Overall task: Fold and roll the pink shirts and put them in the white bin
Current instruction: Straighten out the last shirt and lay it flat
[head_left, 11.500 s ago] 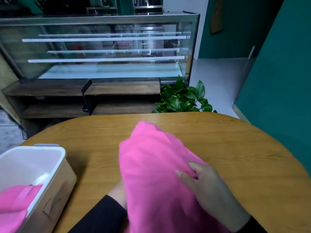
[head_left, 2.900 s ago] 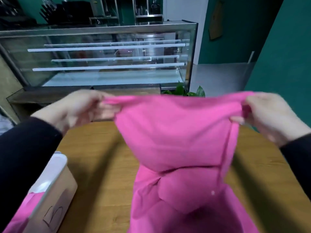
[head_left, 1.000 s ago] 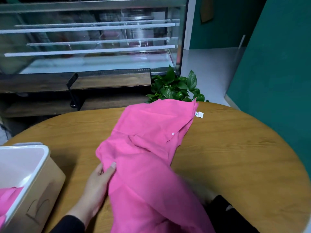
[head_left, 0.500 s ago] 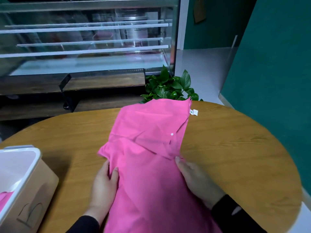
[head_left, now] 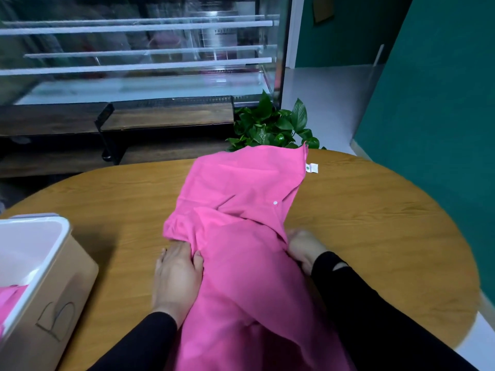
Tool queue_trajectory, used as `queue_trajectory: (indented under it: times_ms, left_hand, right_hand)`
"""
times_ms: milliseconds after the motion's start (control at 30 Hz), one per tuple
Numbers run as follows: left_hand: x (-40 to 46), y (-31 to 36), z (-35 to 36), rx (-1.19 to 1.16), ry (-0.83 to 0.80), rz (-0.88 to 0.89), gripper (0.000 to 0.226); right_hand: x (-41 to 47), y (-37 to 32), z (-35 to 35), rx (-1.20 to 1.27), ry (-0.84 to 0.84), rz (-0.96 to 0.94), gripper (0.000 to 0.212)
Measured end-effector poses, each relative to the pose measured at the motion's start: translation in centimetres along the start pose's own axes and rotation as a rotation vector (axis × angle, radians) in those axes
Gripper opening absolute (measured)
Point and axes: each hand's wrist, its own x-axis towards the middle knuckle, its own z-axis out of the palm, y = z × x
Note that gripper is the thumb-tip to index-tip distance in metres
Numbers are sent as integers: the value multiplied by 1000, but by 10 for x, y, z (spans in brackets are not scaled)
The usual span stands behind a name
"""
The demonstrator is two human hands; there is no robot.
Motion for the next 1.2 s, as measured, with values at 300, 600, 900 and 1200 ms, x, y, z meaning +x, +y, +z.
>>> queue_trajectory:
  times_ms: [300, 600, 900, 1200]
  left_hand:
    - [1, -4, 8, 52, -29, 31, 7]
    - [2, -6, 8, 78, -44, 42, 15]
    - [1, -9, 11, 125, -42, 80, 16]
    - [0, -7, 8, 131, -53, 99, 50]
  right_hand:
    - [-25, -1, -25, 954, -90, -8, 39]
    - [-7, -4, -2, 610, -138, 165, 8]
    - [-24, -20, -100, 575, 452, -188, 8]
    - [11, 14, -145, 32, 641, -35, 16]
